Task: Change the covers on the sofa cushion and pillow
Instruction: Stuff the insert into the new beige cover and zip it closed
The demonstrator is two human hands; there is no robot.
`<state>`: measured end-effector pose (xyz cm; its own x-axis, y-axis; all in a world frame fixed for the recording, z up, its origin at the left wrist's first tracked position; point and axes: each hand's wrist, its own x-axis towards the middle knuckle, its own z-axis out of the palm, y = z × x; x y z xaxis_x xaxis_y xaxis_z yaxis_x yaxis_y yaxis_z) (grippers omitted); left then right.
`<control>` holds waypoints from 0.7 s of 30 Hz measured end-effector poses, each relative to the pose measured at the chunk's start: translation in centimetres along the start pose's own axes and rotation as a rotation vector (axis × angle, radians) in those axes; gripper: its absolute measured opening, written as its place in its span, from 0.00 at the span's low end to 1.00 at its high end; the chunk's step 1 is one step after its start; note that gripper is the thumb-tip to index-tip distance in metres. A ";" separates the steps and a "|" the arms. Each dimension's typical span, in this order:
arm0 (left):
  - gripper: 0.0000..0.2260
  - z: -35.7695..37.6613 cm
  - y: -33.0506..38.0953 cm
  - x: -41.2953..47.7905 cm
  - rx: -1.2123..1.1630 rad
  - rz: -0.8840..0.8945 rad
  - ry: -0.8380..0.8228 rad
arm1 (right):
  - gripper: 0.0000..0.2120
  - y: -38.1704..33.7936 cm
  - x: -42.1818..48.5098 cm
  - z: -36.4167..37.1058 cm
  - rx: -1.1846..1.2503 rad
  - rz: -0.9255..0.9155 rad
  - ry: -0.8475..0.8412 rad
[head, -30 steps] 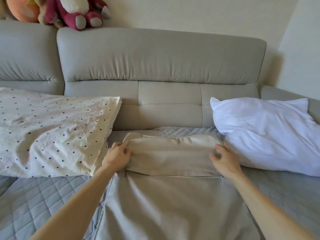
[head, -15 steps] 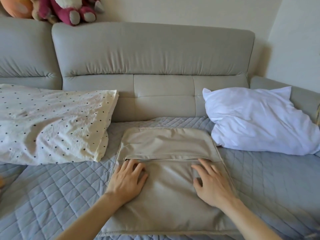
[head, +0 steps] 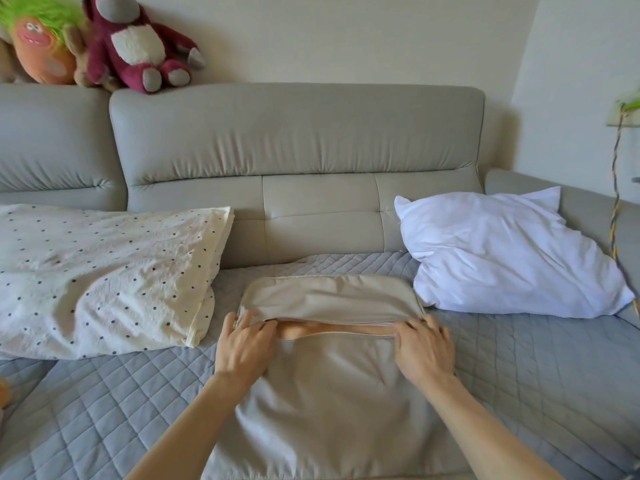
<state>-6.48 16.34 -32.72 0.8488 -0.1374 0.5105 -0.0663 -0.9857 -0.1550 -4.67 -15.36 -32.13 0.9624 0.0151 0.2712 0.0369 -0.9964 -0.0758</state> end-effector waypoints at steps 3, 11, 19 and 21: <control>0.17 1.0 0.5 0.5 -0.026 -0.030 0.008 | 0.25 0.3 1.0 0.6 0.089 -0.051 -0.028; 0.21 2.1 0.2 0.6 -0.283 -0.173 -0.335 | 0.29 1.7 1.2 3.7 0.225 -0.117 -0.114; 0.17 -3.6 1.7 6.7 -0.159 0.043 -0.497 | 0.12 5.0 2.0 -1.4 0.762 -0.032 -0.114; 0.15 -4.7 3.9 7.4 -0.146 0.102 -0.401 | 0.10 6.8 0.9 -2.1 0.792 0.011 0.014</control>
<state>-2.94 11.05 -25.57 0.9686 -0.2144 0.1256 -0.2095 -0.9765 -0.0514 -4.13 -22.30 -30.40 0.9605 -0.0003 0.2782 0.2134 -0.6409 -0.7374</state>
